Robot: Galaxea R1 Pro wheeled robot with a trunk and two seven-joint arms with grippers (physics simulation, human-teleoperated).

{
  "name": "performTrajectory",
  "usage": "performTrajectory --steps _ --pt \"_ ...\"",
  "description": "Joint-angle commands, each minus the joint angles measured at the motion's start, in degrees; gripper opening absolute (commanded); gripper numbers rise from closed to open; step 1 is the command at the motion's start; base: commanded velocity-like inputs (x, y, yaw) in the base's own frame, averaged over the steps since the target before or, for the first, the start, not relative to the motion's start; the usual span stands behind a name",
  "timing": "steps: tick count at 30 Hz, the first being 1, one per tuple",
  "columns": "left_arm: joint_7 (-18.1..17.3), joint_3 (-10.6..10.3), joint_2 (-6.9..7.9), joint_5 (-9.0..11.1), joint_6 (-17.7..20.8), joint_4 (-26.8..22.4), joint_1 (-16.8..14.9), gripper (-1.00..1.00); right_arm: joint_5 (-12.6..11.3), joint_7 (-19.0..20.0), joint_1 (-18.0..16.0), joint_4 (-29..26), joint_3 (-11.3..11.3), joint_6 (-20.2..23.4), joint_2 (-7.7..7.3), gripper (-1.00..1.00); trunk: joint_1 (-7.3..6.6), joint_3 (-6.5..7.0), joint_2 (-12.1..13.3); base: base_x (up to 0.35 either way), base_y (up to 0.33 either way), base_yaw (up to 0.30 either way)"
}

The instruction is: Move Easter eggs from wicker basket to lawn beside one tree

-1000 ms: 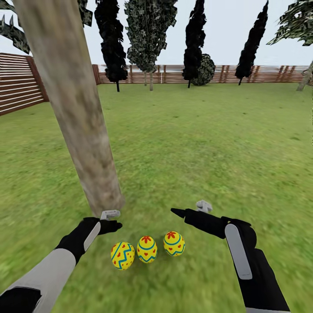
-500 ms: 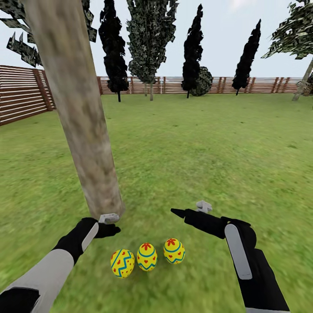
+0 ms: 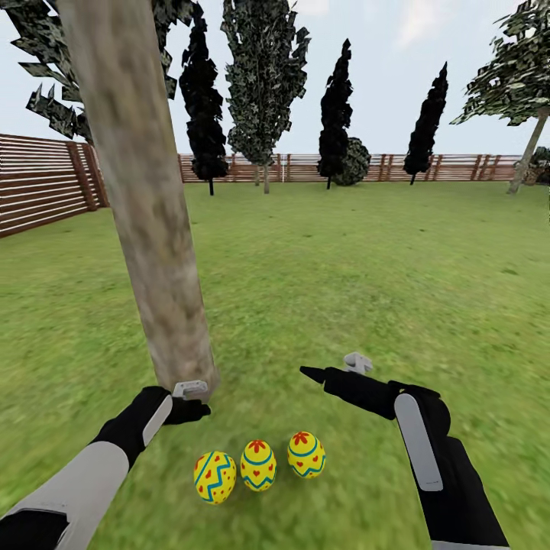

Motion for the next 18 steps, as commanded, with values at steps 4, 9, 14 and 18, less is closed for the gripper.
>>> performTrajectory --steps 4,9,14,18 --pt "0.1 -0.4 0.03 0.3 0.2 0.9 0.0 1.0 0.5 0.6 0.0 0.0 -0.2 0.2 0.14 1.0 -0.11 0.84 0.0 0.0 0.0 0.0" --pt "0.3 -0.4 0.06 0.2 0.1 1.5 0.0 1.0 0.5 0.6 0.0 0.0 -0.2 0.1 0.22 1.0 -0.24 1.94 0.1 0.0 0.0 0.0" --pt "-0.2 -0.3 0.02 0.5 -0.2 4.9 0.0 1.0 0.5 0.6 0.0 0.0 -0.1 0.2 0.28 1.0 -0.76 2.97 0.9 0.0 0.0 0.0" --pt "-0.2 -0.3 -0.06 0.5 -0.4 5.6 0.0 1.0 0.5 0.6 0.0 0.0 -0.2 0.2 0.26 1.0 -1.64 3.69 2.5 0.0 0.0 0.0"
